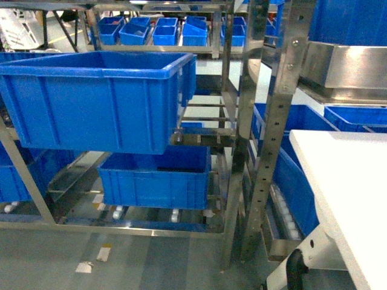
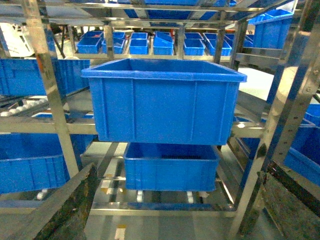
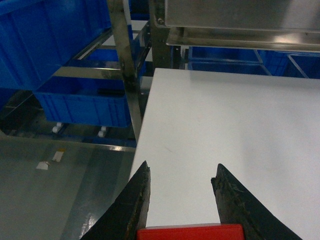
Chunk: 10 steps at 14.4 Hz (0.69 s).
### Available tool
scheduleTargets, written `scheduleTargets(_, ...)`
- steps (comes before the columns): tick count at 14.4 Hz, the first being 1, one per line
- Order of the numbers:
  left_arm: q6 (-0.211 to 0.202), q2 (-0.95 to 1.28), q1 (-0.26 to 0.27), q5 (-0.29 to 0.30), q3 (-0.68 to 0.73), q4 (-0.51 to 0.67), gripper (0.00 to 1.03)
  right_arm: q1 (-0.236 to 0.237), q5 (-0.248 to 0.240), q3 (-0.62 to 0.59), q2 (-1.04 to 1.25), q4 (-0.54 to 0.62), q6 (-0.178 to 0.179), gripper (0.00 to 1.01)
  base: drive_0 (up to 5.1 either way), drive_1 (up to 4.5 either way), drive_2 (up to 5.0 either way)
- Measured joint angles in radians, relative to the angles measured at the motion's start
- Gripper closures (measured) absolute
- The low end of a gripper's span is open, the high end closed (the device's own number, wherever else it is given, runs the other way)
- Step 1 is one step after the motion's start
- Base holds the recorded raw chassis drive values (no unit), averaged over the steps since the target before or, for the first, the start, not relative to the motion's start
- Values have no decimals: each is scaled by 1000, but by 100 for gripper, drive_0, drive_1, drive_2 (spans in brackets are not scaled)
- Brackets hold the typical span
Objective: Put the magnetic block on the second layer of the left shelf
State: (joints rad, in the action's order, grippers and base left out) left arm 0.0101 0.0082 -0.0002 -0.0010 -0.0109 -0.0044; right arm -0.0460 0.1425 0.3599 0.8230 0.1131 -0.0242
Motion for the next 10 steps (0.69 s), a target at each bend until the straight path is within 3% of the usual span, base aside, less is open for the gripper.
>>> scheduleTargets(10,0,0,0,0,0,1,5,0,0,0,0,2,0,68,-502,243,243)
